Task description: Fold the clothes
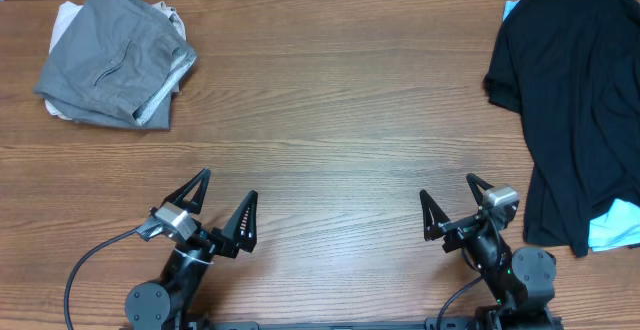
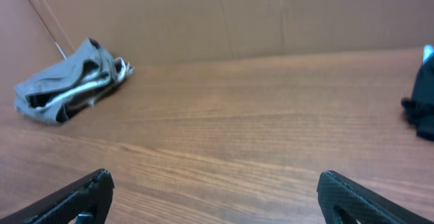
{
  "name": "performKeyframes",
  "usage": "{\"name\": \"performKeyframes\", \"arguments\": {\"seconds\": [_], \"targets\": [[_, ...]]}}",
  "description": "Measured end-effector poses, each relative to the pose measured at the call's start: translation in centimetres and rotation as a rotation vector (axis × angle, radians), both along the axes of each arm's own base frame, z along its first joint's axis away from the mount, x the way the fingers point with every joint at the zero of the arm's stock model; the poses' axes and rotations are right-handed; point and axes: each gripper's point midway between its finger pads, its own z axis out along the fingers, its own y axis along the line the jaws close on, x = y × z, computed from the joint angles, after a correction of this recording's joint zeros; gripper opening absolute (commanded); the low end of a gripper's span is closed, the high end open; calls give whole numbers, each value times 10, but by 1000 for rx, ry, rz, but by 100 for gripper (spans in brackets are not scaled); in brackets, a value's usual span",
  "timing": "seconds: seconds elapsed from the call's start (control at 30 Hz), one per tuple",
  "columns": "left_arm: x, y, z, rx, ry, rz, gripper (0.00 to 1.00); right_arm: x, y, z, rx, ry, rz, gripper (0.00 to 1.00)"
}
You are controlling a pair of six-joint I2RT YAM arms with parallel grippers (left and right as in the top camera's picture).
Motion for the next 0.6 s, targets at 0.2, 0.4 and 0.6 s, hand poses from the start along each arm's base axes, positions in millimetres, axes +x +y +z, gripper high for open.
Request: {"name": "performKeyframes", "arguments": {"seconds": [0.2, 0.4, 0.6], "targets": [[6, -2, -1, 50, 65, -6, 100, 9, 1, 32, -4, 45, 1, 100], [25, -3, 40, 102, 111, -8, 100, 30, 3, 57, -18, 171, 1, 100], [66, -11, 84, 171, 169, -62, 100, 50, 5, 78, -35, 340, 1, 100]]}}
